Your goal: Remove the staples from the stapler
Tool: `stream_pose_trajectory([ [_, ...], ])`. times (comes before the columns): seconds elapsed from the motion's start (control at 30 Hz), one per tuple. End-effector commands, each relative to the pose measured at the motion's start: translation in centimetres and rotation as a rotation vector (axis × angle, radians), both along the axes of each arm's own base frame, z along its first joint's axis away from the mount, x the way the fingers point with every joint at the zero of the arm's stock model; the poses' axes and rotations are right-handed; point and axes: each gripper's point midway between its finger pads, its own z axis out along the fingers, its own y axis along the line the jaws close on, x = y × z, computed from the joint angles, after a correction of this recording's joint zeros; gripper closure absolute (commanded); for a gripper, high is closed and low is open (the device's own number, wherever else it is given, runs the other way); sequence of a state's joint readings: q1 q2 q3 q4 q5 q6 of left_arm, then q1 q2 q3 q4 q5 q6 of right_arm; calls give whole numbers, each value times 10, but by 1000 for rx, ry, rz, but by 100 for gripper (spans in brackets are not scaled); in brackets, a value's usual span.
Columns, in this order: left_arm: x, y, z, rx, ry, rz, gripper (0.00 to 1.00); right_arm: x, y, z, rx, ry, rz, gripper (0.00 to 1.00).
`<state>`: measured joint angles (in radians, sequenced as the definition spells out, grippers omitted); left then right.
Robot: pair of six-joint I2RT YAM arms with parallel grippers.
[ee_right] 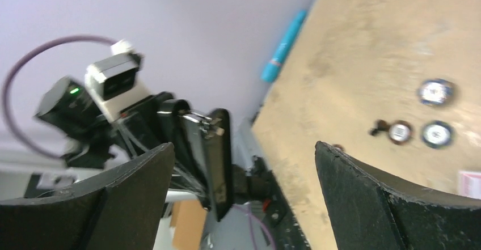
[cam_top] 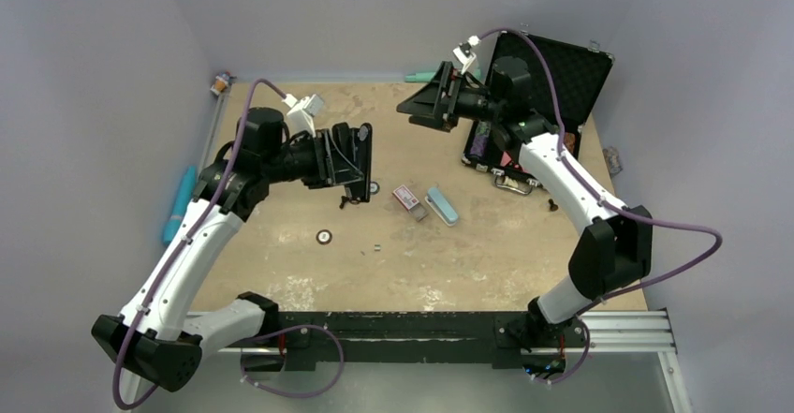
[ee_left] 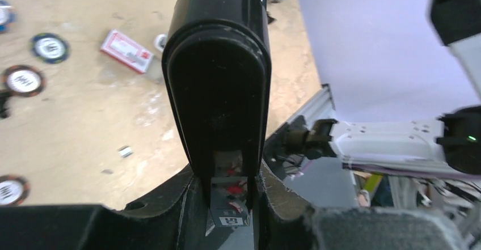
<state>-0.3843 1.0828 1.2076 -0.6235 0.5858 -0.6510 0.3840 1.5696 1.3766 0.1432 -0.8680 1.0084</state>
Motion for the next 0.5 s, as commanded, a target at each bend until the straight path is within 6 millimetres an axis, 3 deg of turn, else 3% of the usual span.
stream_pose_trajectory([
  [0.0,18,28,4,132,-77,126,100,8,-26,-37,-240,-2,-113,1],
  [0.17,33,56,-26,312,-37,232,100,-1,-35,-48,-290,-10,-123,1],
  [0.33,41,99,-75,593,63,316,100,-9,-45,-60,-356,-19,-132,1],
  [0.47,39,128,-112,715,164,377,100,-15,-50,-67,-381,-28,-137,1],
])
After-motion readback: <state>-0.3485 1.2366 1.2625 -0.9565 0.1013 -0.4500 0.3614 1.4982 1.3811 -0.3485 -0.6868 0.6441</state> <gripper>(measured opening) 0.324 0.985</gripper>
